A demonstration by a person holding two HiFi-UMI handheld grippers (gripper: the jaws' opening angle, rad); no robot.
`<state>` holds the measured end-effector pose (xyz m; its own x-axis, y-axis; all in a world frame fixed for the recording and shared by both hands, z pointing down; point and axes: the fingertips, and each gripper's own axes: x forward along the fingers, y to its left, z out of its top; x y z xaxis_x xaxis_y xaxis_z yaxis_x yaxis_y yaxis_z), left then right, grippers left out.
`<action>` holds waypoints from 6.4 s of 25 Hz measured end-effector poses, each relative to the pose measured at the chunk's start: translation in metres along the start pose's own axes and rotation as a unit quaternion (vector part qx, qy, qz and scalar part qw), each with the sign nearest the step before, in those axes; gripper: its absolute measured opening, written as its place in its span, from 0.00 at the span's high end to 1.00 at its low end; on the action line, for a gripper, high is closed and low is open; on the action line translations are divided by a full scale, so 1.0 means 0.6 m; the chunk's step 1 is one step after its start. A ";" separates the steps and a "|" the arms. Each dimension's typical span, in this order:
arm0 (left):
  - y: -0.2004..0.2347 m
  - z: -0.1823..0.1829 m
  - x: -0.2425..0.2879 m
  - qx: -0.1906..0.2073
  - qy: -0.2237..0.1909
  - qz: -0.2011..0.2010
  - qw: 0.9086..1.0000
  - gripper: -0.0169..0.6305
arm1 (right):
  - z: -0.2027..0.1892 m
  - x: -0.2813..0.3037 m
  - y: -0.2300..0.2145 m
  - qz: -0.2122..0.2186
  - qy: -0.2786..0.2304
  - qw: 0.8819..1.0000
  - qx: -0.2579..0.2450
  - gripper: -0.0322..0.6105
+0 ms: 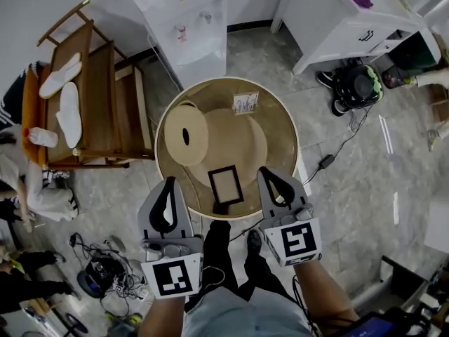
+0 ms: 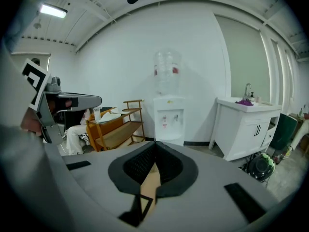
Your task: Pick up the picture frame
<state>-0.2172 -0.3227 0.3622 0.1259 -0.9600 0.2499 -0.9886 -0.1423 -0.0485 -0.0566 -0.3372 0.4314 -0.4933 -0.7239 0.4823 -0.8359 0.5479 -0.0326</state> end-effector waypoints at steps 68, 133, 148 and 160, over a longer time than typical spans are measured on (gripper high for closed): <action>0.000 -0.483 0.167 -0.027 0.170 -0.074 0.982 0.95 | -0.597 0.271 0.045 0.013 0.247 0.962 0.120 0.83; -0.302 0.420 -0.285 0.055 -0.239 -0.015 0.969 0.95 | 0.347 -0.522 -0.064 -0.066 -0.297 0.949 -0.086 0.83; -0.322 0.477 -0.338 0.073 -0.275 0.002 0.959 0.95 | 0.378 -0.602 -0.059 -0.069 -0.332 0.936 -0.100 0.83; -0.317 0.482 -0.348 0.074 -0.283 0.006 0.956 0.95 | 0.383 -0.607 -0.043 -0.067 -0.341 0.931 -0.109 0.83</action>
<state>-0.0317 -0.1647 0.0394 0.1801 -0.9326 -0.3128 -0.9731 -0.1226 -0.1950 0.0894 -0.1842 0.0552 -0.4884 -0.8491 -0.2009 -0.8688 0.4518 0.2025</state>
